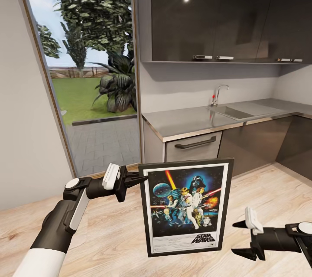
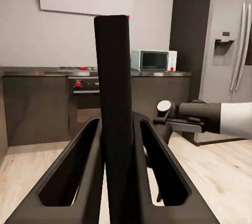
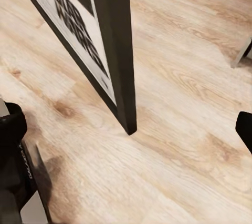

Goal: Pick up the poster from the kitchen countertop and hang it on one of the wall nails in the kitchen.

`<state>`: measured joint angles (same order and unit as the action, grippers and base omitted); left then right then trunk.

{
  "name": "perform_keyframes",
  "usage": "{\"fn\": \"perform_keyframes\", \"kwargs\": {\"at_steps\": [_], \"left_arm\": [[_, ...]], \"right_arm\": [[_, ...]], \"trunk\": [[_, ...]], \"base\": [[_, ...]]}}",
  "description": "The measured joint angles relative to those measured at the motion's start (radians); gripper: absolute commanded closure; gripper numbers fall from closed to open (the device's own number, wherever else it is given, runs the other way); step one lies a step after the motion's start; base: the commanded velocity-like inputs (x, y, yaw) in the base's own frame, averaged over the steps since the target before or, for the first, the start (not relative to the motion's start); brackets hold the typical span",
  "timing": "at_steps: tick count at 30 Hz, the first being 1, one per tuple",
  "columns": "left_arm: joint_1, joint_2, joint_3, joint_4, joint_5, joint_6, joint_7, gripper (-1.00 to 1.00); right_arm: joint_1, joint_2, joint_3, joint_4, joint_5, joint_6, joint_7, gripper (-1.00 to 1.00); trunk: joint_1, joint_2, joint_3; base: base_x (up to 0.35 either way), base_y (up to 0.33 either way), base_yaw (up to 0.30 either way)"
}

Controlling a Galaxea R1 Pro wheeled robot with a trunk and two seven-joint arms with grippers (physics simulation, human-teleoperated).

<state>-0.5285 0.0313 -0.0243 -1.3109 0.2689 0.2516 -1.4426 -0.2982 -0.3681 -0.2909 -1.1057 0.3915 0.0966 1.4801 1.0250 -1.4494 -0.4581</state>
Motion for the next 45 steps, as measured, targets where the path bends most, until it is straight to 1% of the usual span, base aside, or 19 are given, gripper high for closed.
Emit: {"fn": "perform_keyframes", "kwargs": {"at_steps": [5, 7, 9, 11, 12, 14, 16, 18, 26, 37, 45], "left_arm": [[0.000, -0.003, -0.001, -0.005, 0.002, 0.001, 0.002, 1.00], [0.000, -0.007, -0.001, -0.015, 0.016, 0.001, 0.002, 1.00], [0.000, -0.011, -0.001, -0.021, 0.036, 0.001, 0.003, 1.00], [0.000, -0.014, -0.001, -0.032, 0.083, 0.006, 0.005, 1.00], [0.000, -0.016, -0.001, -0.054, 0.106, 0.035, 0.006, 1.00], [0.000, -0.016, -0.002, -0.082, 0.118, 0.078, 0.008, 1.00], [0.000, -0.017, -0.002, -0.100, 0.123, 0.099, 0.010, 1.00], [0.000, -0.024, -0.002, -0.133, 0.131, 0.129, 0.013, 1.00], [0.000, -0.029, -0.002, -0.154, 0.133, 0.153, 0.020, 1.00], [0.000, -0.028, -0.001, -0.160, 0.137, 0.158, 0.020, 1.00], [0.000, -0.023, 0.008, -0.159, 0.129, 0.154, 0.012, 1.00]], "right_arm": [[0.000, 0.004, 0.003, 0.008, -0.002, -0.042, 0.004, -1.00], [0.000, 0.010, 0.004, 0.010, -0.002, -0.055, 0.005, -1.00], [0.000, 0.013, 0.004, 0.011, -0.002, -0.059, 0.005, -1.00], [0.000, 0.016, 0.004, 0.012, -0.002, -0.064, 0.005, -1.00], [0.000, 0.017, 0.004, 0.012, -0.002, -0.066, 0.005, -1.00], [0.000, 0.017, 0.004, 0.013, -0.002, -0.067, 0.005, -1.00], [0.000, 0.018, 0.004, 0.013, -0.002, -0.068, 0.005, -1.00], [0.000, 0.018, 0.004, 0.013, -0.002, -0.068, 0.006, -1.00], [0.001, 0.018, 0.005, 0.013, -0.002, -0.070, 0.008, -1.00], [0.002, 0.018, 0.006, 0.012, -0.002, -0.077, 0.010, -1.00], [0.002, 0.018, 0.005, 0.012, -0.001, -0.085, 0.019, -1.00]], "trunk": [[0.000, 0.000, 0.000], [0.000, 0.000, 0.000], [0.000, 0.000, 0.000], [0.000, 0.000, 0.000], [0.000, 0.000, 0.000], [0.000, 0.000, 0.000], [0.000, 0.000, 0.000], [0.000, 0.000, 0.000], [0.000, 0.000, 0.000], [0.000, 0.000, 0.000], [0.000, 0.000, 0.000]], "base": [[0.000, 0.000, 0.000], [0.000, 0.000, 0.000], [0.000, 0.000, 0.000], [0.000, 0.000, 0.000], [0.000, 0.000, 0.000], [0.000, 0.000, 0.000], [0.000, 0.000, 0.000], [0.000, 0.000, 0.000], [0.000, 0.000, 0.000], [0.000, 0.000, 0.000], [0.000, 0.000, 0.000]]}}
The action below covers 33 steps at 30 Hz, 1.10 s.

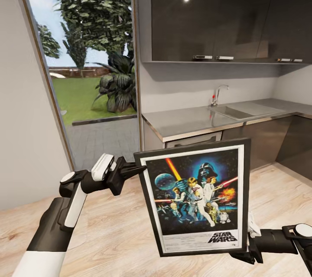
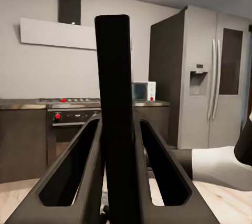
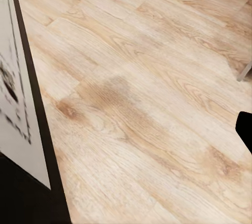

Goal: Pick up the poster from the kitchen countertop and hang it on one of the wall nails in the kitchen.

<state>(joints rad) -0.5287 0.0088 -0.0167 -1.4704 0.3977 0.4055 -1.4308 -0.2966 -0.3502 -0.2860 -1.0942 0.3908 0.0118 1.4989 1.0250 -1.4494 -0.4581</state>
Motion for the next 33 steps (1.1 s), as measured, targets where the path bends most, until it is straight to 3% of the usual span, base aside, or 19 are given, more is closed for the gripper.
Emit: {"fn": "perform_keyframes", "kwargs": {"at_steps": [6, 9, 12, 29, 33], "left_arm": [[0.000, 0.017, 0.007, -0.002, -0.002, -0.002, -0.003, 1.00], [0.000, 0.057, 0.010, -0.017, -0.001, -0.002, -0.004, 1.00], [0.000, 0.069, 0.010, -0.022, -0.001, -0.002, -0.004, 1.00], [0.000, 0.073, 0.006, -0.025, 0.000, -0.002, -0.005, 1.00], [0.000, 0.072, 0.003, -0.025, -0.001, -0.002, -0.006, 1.00]], "right_arm": [[0.000, 0.000, -0.001, 0.000, 0.001, -0.001, 0.001, -1.00], [0.000, 0.000, -0.001, 0.000, 0.001, -0.002, 0.002, -1.00], [0.000, 0.000, -0.001, 0.000, 0.001, -0.002, 0.002, -1.00], [0.000, 0.000, 0.001, -0.004, 0.000, -0.001, 0.002, -1.00], [0.000, 0.001, 0.031, -0.029, -0.003, 0.005, 0.003, -1.00]], "trunk": [[0.000, 0.000, 0.000], [0.000, 0.000, 0.000], [0.000, 0.000, 0.000], [0.000, 0.000, 0.000], [0.000, 0.000, 0.000]], "base": [[0.000, 0.000, 0.000], [0.000, 0.000, 0.000], [0.000, 0.000, 0.000], [0.000, 0.000, 0.000], [0.000, 0.000, 0.000]]}}
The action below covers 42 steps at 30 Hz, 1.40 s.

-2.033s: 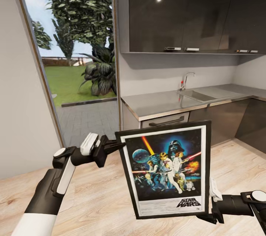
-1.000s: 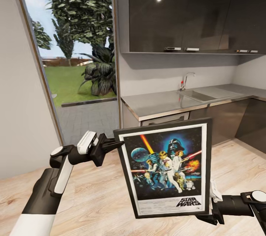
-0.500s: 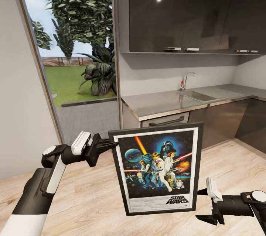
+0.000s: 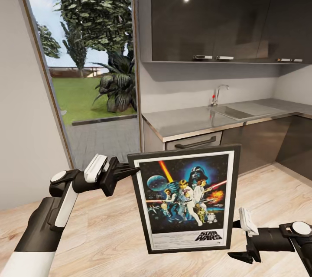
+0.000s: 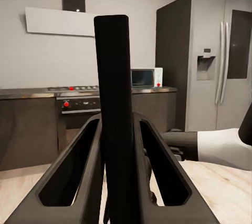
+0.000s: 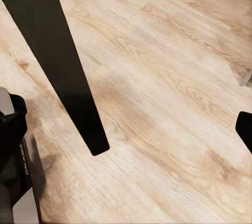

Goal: Pick up the poster from the kitchen countertop and hang it on one of the wall nails in the kitchen.

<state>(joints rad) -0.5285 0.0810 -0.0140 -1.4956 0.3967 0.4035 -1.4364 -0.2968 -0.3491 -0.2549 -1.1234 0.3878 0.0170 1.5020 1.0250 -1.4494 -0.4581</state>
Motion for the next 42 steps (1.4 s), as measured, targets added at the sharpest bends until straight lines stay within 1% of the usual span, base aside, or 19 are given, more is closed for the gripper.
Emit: {"fn": "perform_keyframes", "kwargs": {"at_steps": [7, 32, 42], "left_arm": [[0.000, 0.000, 0.001, -0.003, 0.001, 0.000, 0.000, 1.00], [0.000, 0.000, 0.001, -0.006, 0.002, 0.000, 0.000, 1.00], [0.000, 0.000, 0.001, -0.006, 0.002, 0.000, 0.000, 1.00]], "right_arm": [[0.000, 0.005, 0.010, -0.010, 0.000, 0.004, -0.001, -1.00], [0.000, 0.005, 0.012, -0.014, -0.001, 0.004, -0.001, -1.00], [0.000, 0.005, 0.044, -0.041, -0.001, 0.005, 0.010, -1.00]], "trunk": [[0.000, 0.000, 0.000], [0.000, 0.000, 0.000], [0.000, 0.000, 0.000]], "base": [[0.000, 0.000, 0.000], [0.000, 0.000, 0.000], [0.000, 0.000, 0.000]]}}
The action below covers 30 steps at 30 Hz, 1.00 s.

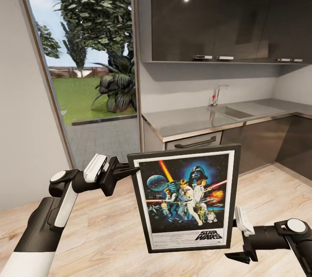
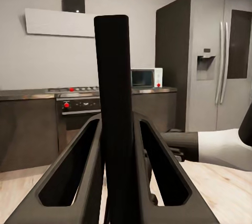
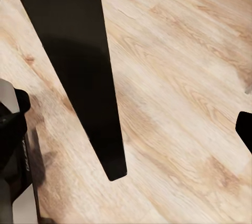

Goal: Pick up the poster from the kitchen countertop and hang it on one of the wall nails in the kitchen.

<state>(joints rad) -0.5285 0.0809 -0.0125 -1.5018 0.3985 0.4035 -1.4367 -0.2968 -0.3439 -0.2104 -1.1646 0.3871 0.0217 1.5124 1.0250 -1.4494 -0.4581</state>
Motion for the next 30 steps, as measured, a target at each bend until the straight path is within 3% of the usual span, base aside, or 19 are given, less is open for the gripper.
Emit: {"fn": "perform_keyframes", "kwargs": {"at_steps": [30], "left_arm": [[0.000, 0.000, -0.001, 0.000, 0.000, 0.001, 0.000, 1.00]], "right_arm": [[0.000, 0.000, 0.005, -0.009, -0.002, 0.000, 0.002, -1.00]], "trunk": [[0.000, 0.000, 0.000]], "base": [[0.000, 0.000, 0.000]]}}
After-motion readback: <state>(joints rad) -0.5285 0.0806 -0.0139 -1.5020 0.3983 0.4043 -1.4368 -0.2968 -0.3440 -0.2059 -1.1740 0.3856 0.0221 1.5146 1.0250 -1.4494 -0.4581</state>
